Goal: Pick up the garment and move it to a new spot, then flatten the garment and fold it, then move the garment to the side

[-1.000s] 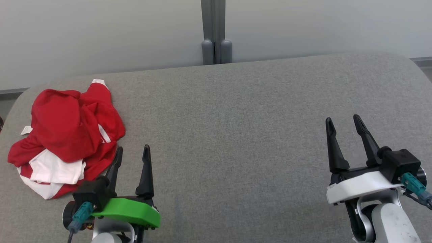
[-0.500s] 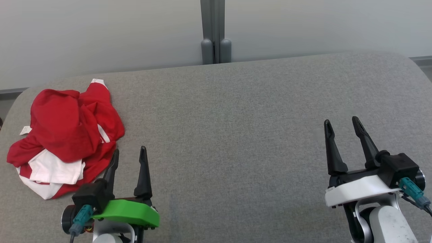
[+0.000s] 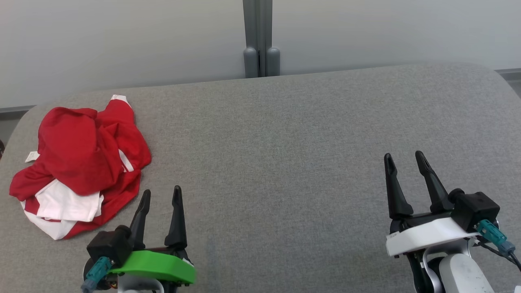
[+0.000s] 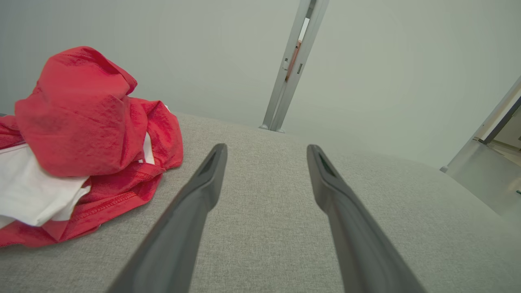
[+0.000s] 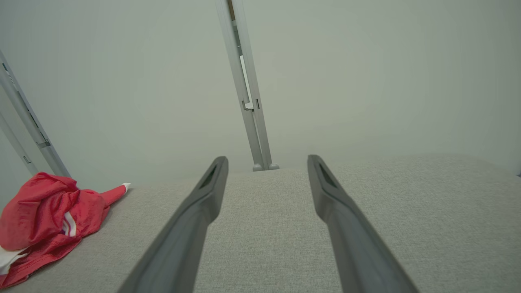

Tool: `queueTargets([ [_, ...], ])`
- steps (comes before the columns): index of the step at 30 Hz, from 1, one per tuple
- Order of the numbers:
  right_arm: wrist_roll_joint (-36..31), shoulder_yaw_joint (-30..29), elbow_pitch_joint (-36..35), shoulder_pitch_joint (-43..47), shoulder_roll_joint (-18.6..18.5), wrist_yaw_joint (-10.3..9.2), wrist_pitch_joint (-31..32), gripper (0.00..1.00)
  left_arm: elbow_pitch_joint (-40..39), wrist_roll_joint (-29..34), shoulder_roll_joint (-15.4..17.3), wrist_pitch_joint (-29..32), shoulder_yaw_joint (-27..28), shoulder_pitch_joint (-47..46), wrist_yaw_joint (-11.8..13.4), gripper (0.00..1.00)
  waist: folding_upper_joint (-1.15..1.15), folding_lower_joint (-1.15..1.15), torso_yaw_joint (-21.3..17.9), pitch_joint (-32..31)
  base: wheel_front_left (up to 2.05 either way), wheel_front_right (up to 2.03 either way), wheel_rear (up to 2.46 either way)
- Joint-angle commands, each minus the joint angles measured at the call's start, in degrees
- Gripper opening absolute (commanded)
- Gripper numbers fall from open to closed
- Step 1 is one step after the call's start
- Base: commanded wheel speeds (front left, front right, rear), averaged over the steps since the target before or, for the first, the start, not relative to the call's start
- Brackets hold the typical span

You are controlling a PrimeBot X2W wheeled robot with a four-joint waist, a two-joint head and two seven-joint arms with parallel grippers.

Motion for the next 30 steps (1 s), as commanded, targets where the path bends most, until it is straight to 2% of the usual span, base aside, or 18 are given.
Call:
queueTargets([
  [1, -0.28, 0.12, 0.18, 0.32, -0.21, 0.04, -0.53, 1.00, 0.10, 0.92, 0.06, -0.43, -0.44, 0.20, 0.06, 1.00, 0.00, 0.00, -0.03, 0.05, 0.00, 0.00, 0.00],
  [9, -2.72, 0.90, 2.50, 0.09, -0.25, 0.04, -1.57, 1.00, 2.89, 4.02, 0.12, -1.43, -3.22, -0.44, 0.08, 1.00, 0.00, 0.00, -0.05, 0.14, 0.00, 0.00, 0.00],
  [18, -6.06, 1.24, 3.25, -0.08, -0.28, 0.04, -2.35, 1.00, 3.47, 7.11, 0.15, -2.32, -3.84, -0.59, 1.03, 1.00, 0.00, 0.00, -0.12, -0.27, 0.00, 0.00, 0.00],
  [24, -4.96, 1.67, 4.10, 0.32, -0.25, 0.04, -2.30, 1.00, 3.79, 6.74, 0.14, -2.15, -3.48, -0.68, 1.37, 1.00, 0.00, 0.00, 0.30, -0.42, 0.00, 0.00, 0.00],
  [30, -4.17, 2.28, 4.90, 0.90, -0.25, 0.04, -2.30, 1.00, 4.62, 7.07, 0.15, -2.14, -3.54, -1.14, 1.61, 1.00, 0.00, 0.00, 2.74, -0.71, 0.00, 0.00, 0.00],
])
